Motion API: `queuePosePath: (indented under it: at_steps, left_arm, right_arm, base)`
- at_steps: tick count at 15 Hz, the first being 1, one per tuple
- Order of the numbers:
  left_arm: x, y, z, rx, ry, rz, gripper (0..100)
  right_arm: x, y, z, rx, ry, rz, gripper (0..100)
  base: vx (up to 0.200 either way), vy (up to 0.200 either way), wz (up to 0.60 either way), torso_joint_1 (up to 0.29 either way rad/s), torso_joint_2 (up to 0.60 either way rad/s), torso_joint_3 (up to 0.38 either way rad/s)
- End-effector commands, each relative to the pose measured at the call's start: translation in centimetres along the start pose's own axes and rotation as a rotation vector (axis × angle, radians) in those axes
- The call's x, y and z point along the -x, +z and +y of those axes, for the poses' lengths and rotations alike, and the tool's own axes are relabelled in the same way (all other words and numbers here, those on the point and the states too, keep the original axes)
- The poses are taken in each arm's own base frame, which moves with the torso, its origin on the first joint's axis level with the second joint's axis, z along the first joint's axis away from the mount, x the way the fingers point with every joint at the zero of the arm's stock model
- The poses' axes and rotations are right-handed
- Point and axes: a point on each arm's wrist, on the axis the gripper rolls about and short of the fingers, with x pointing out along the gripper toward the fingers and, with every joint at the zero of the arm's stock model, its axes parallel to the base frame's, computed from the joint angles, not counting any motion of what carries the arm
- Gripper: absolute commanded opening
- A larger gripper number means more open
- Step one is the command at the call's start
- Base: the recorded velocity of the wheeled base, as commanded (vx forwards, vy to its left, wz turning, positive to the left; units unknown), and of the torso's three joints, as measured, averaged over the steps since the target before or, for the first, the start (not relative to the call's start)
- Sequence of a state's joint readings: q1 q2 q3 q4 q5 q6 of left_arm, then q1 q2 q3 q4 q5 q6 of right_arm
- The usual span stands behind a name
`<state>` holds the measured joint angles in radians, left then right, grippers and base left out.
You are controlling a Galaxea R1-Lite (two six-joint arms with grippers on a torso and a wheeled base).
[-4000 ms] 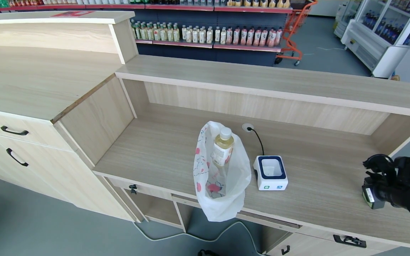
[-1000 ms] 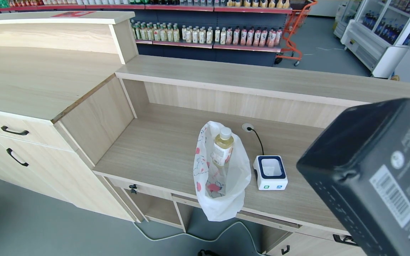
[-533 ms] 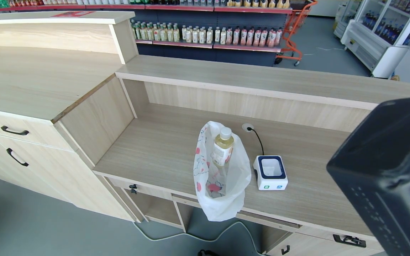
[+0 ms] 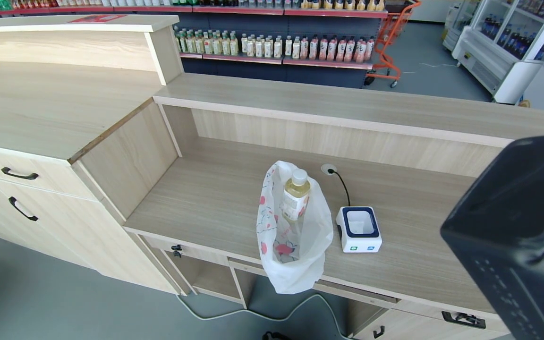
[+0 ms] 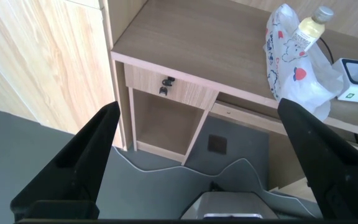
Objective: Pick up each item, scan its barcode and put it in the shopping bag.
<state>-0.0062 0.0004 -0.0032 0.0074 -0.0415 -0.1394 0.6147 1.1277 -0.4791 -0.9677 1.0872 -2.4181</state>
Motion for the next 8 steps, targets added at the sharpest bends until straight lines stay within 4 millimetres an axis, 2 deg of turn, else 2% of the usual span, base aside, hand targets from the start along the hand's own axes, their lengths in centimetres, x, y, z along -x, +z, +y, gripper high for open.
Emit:
queuePosePath:
  at_steps: [1, 8]
  left_arm:
    - [0.0, -0.01, 0.0, 0.0, 0.0, 0.0, 100]
    - [0.0, -0.01, 0.0, 0.0, 0.0, 0.0, 100]
  right_arm:
    - [-0.08, 0.01, 0.19, -0.006, 0.001, -0.003, 0]
    - [0.0, 0.02, 0.19, -0.013, 0.005, -0.001, 0]
  base:
    - [0.0, 0.0, 0.0, 0.0, 0.0, 0.0]
    - [0.0, 0.0, 0.0, 0.0, 0.0, 0.0]
